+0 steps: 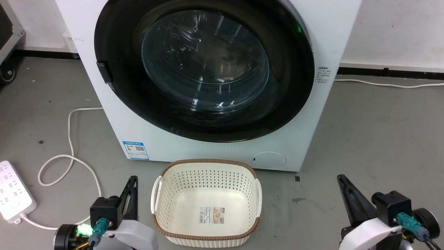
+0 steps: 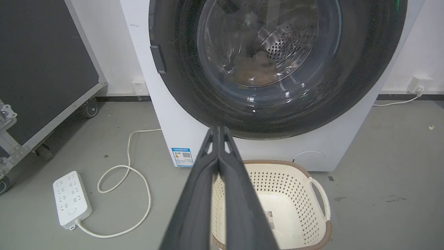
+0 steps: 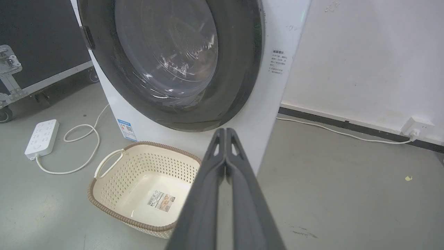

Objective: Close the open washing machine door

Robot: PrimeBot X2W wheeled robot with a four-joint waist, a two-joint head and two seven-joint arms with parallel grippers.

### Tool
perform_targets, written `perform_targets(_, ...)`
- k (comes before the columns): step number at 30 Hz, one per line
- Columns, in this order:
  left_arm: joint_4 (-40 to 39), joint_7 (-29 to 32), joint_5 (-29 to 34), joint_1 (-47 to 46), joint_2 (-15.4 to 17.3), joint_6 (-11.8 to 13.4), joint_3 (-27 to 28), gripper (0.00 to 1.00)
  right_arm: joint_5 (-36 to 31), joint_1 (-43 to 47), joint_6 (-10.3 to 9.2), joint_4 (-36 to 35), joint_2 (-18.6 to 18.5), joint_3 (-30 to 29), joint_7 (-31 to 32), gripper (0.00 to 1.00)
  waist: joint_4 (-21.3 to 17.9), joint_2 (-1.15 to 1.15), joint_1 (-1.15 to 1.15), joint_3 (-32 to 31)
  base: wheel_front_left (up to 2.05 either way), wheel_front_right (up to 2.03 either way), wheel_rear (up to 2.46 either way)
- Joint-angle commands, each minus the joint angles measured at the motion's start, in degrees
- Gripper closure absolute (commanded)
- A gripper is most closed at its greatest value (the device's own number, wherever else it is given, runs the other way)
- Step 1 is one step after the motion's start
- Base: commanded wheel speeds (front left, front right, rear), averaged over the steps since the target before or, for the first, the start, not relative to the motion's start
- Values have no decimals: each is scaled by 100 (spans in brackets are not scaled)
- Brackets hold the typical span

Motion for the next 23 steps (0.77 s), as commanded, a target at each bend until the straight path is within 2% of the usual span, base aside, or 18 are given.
perform_targets(1, -25, 2, 15, -87, -2, 16, 6, 100, -43, -80, -4, -36, 27, -3, 7, 100, 0, 0, 0, 0, 0, 0, 0)
perform_targets(23, -25, 2, 15, -87, -2, 16, 6, 100, -43, -80, -4, -36, 27, -3, 7, 100, 0, 0, 0, 0, 0, 0, 0)
